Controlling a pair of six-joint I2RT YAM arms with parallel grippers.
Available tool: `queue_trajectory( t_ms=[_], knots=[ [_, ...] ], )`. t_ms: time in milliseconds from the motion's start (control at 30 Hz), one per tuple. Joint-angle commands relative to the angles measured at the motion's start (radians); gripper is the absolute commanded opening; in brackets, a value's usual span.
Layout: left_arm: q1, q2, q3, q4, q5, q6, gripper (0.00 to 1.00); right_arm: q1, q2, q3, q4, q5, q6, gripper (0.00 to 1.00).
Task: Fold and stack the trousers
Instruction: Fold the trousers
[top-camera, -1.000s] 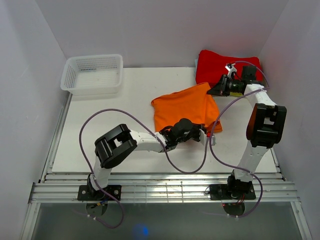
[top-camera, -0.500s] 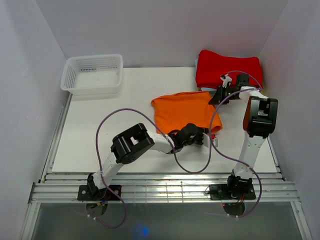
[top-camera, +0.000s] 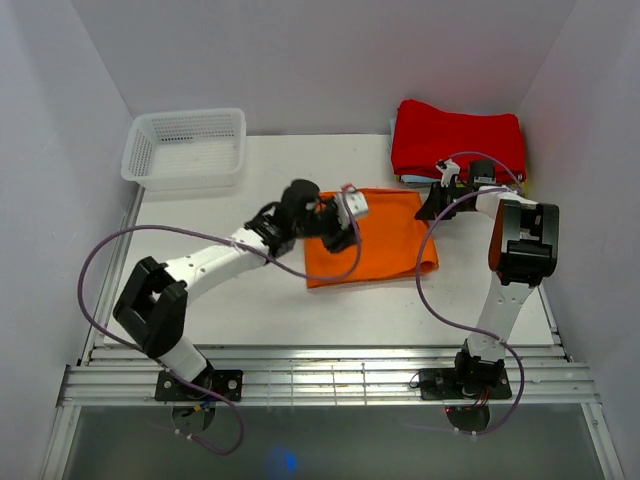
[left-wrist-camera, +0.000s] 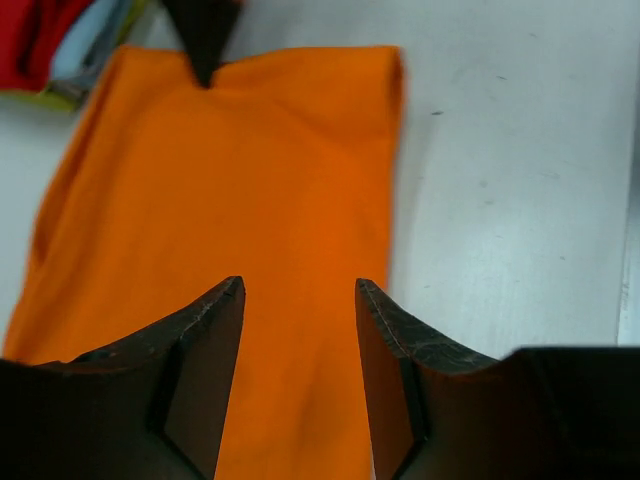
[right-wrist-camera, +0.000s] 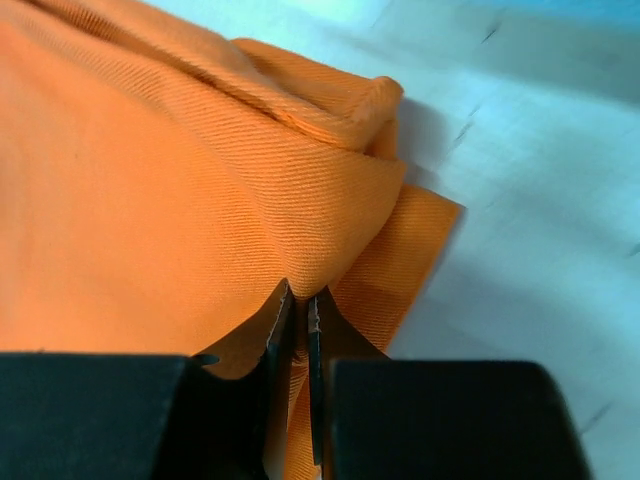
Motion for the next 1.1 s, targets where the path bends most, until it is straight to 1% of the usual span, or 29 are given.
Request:
queue_trajectory(
  t_ms=[0, 33, 67, 100, 133, 167, 200, 233, 300, 333, 400, 433, 467, 500, 533, 567, 600, 633, 667, 700, 767, 800, 833, 867, 900, 933, 967, 1000, 1067],
  knots=[
    [0.245, -0.023, 0.071, -0.241, 0.165, -0.184, 0.59, 0.041, -0.067, -0.111, -0.043, 0.019, -0.05, 0.08],
    [0.288, 0.007, 0.118, -0.29, 0.188, -0.185, 0.6, 0.046, -0.075, -0.112, -0.054, 0.017, -0.053, 0.08],
    [0.336, 0.03, 0.146, -0.312, 0.272, -0.188, 0.6, 0.057, -0.087, -0.103, -0.061, 0.013, -0.045, 0.08],
    [0.429, 0.058, 0.178, -0.35, 0.332, -0.216, 0.6, 0.061, -0.092, -0.094, -0.069, -0.003, -0.029, 0.08],
    [0.466, 0.125, 0.211, -0.361, 0.377, -0.245, 0.58, 0.066, -0.096, -0.088, -0.078, -0.012, -0.012, 0.08],
    [0.498, 0.162, 0.276, -0.377, 0.398, -0.275, 0.56, 0.078, -0.11, -0.085, -0.086, -0.018, 0.007, 0.08],
    [0.543, 0.197, 0.303, -0.39, 0.388, -0.344, 0.56, 0.084, -0.119, -0.088, -0.087, -0.021, 0.033, 0.08],
    [0.557, 0.255, 0.321, -0.392, 0.385, -0.369, 0.56, 0.087, -0.125, -0.088, -0.092, -0.021, 0.039, 0.11],
    [0.589, 0.297, 0.355, -0.389, 0.386, -0.398, 0.55, 0.086, -0.156, -0.082, -0.106, 0.002, 0.048, 0.26],
    [0.595, 0.311, 0.352, -0.339, 0.383, -0.446, 0.56, 0.081, -0.168, -0.077, -0.112, 0.009, 0.048, 0.39],
    [0.606, 0.369, 0.381, -0.331, 0.357, -0.454, 0.54, 0.063, -0.21, -0.07, -0.136, 0.041, 0.042, 0.5],
    [0.611, 0.382, 0.386, -0.305, 0.369, -0.458, 0.53, 0.058, -0.222, -0.053, -0.153, 0.046, 0.027, 0.59],
    [0.617, 0.38, 0.386, -0.285, 0.383, -0.454, 0.53, 0.045, -0.248, -0.037, -0.178, 0.051, 0.012, 0.64],
    [0.618, 0.364, 0.363, -0.26, 0.388, -0.451, 0.54, 0.038, -0.266, -0.027, -0.219, 0.063, 0.004, 0.68],
    [0.617, 0.342, 0.346, -0.213, 0.426, -0.416, 0.56, 0.023, -0.282, -0.01, -0.239, 0.066, -0.005, 0.77],
    [0.611, 0.319, 0.334, -0.207, 0.437, -0.391, 0.6, 0.014, -0.314, -0.007, -0.256, 0.065, -0.007, 0.81],
    [0.588, 0.278, 0.324, -0.213, 0.432, -0.333, 0.64, 0.006, -0.331, -0.005, -0.274, 0.054, -0.008, 0.84],
    [0.571, 0.259, 0.32, -0.267, 0.408, -0.272, 0.65, -0.004, -0.345, -0.016, -0.31, 0.049, -0.008, 0.94],
    [0.551, 0.238, 0.317, -0.297, 0.386, -0.144, 0.66, -0.017, -0.369, -0.026, -0.33, 0.042, -0.008, 0.99],
    [0.505, 0.189, 0.305, -0.32, 0.357, -0.089, 0.7, -0.021, -0.381, -0.042, -0.351, 0.011, -0.015, 0.9],
    [0.458, 0.132, 0.231, -0.335, 0.269, -0.005, 0.72, -0.032, -0.436, -0.115, -0.376, -0.016, -0.034, 0.9],
    [0.404, 0.103, 0.202, -0.332, 0.248, 0.058, 0.74, -0.038, -0.469, -0.149, -0.358, -0.015, -0.03, 0.9],
    [0.375, 0.046, 0.17, -0.303, 0.221, 0.08, 0.85, -0.046, -0.504, -0.189, -0.321, -0.01, -0.022, 0.9],
    [0.335, 0.017, 0.095, -0.271, 0.137, 0.101, 0.94, -0.066, -0.586, -0.262, -0.236, -0.003, -0.015, 0.9],
    [0.253, -0.011, 0.056, -0.234, 0.083, 0.159, 0.96, -0.074, -0.627, -0.293, -0.191, 0.023, 0.016, 0.9],
    [0.209, -0.032, 0.019, -0.16, 0.022, 0.195, 0.97, -0.078, -0.659, -0.324, -0.148, 0.054, 0.043, 0.9],
    [0.162, -0.054, -0.036, -0.124, -0.084, 0.232, 0.98, -0.08, -0.709, -0.347, -0.099, 0.098, 0.077, 0.9],
    [0.09, -0.051, -0.048, -0.089, -0.114, 0.261, 0.98, -0.083, -0.725, -0.364, -0.098, 0.15, 0.102, 0.9],
    [0.037, 0.007, -0.027, -0.088, -0.126, 0.292, 0.97, -0.104, -0.746, -0.375, -0.107, 0.117, 0.088, 0.9]
  ],
)
